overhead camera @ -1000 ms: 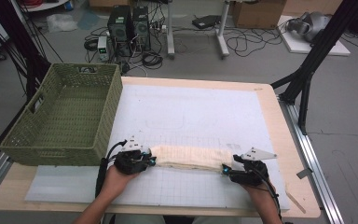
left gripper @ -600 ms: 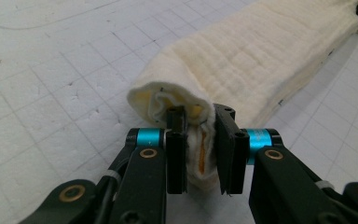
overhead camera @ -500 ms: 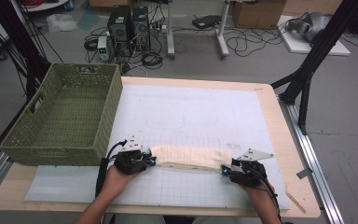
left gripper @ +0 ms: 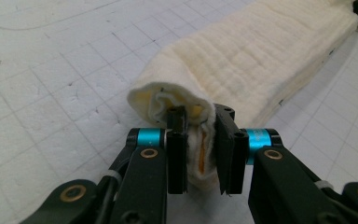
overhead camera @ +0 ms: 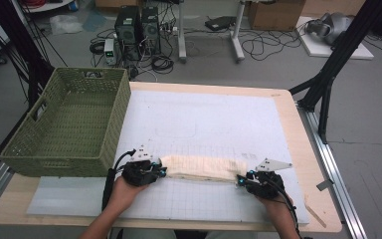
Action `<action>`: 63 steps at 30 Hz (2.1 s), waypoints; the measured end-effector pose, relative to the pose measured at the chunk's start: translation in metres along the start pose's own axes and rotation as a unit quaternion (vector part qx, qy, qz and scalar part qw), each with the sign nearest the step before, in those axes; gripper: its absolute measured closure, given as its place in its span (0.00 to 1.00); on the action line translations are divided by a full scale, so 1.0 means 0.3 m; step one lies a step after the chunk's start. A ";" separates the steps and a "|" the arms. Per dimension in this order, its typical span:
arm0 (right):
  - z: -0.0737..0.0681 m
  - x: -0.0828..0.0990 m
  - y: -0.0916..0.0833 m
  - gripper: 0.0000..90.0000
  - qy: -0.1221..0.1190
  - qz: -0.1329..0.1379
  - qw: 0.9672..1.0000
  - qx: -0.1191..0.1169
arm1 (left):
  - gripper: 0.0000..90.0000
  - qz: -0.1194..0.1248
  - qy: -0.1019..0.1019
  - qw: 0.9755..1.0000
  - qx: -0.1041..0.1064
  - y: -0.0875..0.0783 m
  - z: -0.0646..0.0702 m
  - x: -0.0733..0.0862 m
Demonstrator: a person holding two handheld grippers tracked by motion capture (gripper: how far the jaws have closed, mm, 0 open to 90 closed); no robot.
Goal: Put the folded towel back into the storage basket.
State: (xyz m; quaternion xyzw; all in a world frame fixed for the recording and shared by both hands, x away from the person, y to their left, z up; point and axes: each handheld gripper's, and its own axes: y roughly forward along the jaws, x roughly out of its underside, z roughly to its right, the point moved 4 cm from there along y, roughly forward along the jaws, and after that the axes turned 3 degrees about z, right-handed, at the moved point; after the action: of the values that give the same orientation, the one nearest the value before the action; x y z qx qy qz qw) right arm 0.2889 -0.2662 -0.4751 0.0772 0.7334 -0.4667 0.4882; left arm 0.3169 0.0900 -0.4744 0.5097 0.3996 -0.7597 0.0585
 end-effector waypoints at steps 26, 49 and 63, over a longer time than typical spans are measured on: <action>0.001 -0.040 -0.029 0.87 -0.030 0.031 0.999 0.010 | 0.90 0.068 0.018 0.997 0.010 -0.069 0.022 -0.071; 0.036 -0.245 -0.033 0.88 -0.056 0.088 0.994 0.024 | 0.90 0.144 0.048 0.988 0.008 -0.225 0.057 -0.189; 0.026 -0.492 0.065 0.88 -0.095 0.094 0.991 0.024 | 0.90 0.181 0.066 0.981 -0.015 -0.360 0.052 -0.236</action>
State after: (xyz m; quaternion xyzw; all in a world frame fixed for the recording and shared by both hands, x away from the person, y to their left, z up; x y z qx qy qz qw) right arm 0.3806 -0.2109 -0.3712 0.1131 0.6617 -0.4412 0.5955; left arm 0.2854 0.1299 -0.3546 0.6215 0.3154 -0.6952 0.1762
